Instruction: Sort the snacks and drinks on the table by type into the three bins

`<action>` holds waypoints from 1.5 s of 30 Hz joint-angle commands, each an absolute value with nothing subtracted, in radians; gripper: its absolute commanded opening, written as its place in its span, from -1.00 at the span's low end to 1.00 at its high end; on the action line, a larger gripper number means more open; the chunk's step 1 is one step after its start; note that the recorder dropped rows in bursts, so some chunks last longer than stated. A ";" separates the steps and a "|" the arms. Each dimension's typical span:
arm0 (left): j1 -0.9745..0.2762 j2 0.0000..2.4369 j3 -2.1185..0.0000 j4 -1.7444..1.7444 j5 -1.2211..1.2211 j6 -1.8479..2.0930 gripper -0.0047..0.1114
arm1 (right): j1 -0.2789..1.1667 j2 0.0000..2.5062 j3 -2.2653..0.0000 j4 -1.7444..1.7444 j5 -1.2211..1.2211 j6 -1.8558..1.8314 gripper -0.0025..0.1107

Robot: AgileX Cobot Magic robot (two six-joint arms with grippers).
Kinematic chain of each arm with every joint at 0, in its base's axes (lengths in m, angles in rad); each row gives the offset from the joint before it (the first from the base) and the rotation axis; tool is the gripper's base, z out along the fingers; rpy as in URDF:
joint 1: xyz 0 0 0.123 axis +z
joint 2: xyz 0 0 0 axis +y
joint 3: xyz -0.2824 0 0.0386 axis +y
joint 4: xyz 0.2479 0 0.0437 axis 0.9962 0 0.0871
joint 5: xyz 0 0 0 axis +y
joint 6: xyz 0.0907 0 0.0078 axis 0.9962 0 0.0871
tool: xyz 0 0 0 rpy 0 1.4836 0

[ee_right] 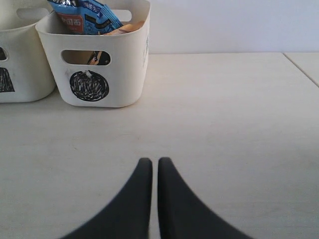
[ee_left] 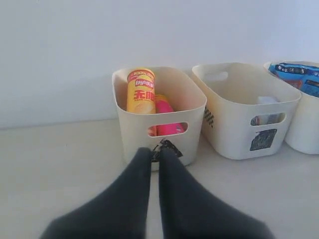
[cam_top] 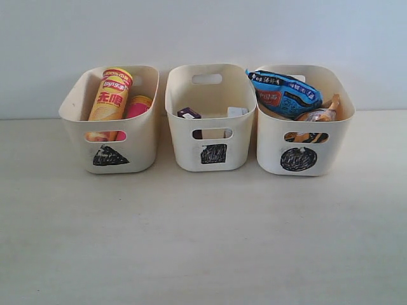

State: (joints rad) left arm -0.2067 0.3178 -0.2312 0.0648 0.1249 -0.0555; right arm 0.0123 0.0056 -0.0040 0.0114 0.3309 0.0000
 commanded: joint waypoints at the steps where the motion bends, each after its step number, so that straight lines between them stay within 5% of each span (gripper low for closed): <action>1: -0.184 0.229 -0.117 0.088 0.067 -0.055 -0.82 | 0.009 0.000 0.000 0.011 0.321 0.000 -0.93; 12: -0.094 0.001 0.000 0.032 0.165 -0.050 -0.82 | 0.009 0.000 0.000 0.011 0.321 0.000 -0.93; 45: -0.089 0.000 0.000 0.018 0.284 -0.021 -0.82 | 0.009 0.000 0.000 0.011 0.328 0.000 -0.93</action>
